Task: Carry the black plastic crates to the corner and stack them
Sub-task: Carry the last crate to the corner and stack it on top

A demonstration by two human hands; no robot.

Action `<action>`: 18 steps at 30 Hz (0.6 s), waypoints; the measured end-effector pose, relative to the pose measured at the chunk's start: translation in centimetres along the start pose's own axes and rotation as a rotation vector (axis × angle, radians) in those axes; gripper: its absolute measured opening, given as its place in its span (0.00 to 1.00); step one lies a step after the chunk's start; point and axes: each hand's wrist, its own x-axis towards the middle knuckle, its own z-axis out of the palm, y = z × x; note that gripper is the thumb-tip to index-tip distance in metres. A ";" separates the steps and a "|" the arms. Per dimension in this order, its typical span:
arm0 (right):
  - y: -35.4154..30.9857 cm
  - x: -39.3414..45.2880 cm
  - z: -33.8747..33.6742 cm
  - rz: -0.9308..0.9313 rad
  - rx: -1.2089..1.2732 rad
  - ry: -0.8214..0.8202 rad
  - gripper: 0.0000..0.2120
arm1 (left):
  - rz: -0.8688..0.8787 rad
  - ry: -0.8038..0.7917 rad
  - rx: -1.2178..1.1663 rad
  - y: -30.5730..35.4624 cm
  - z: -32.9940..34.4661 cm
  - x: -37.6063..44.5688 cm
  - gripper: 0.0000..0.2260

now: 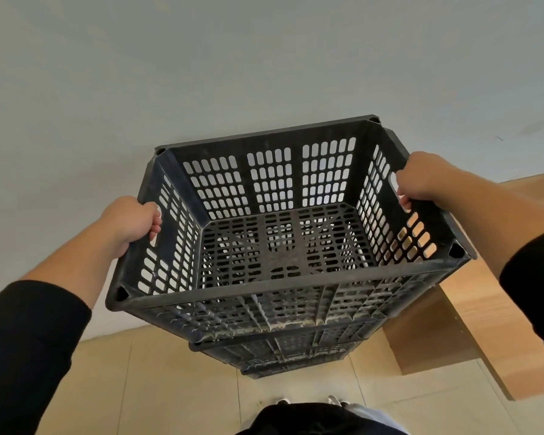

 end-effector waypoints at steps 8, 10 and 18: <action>-1.1 -1.1 0.3 -0.007 -0.085 0.002 0.11 | 0.037 0.090 0.006 -1.1 1.0 -1.1 0.14; -1.2 -0.9 0.2 -0.039 -0.189 -0.001 0.15 | 0.039 0.107 0.016 -1.0 1.2 -1.4 0.15; -0.4 -0.1 0.4 -0.034 0.008 0.047 0.12 | 0.021 0.094 0.023 -0.7 1.0 -1.5 0.14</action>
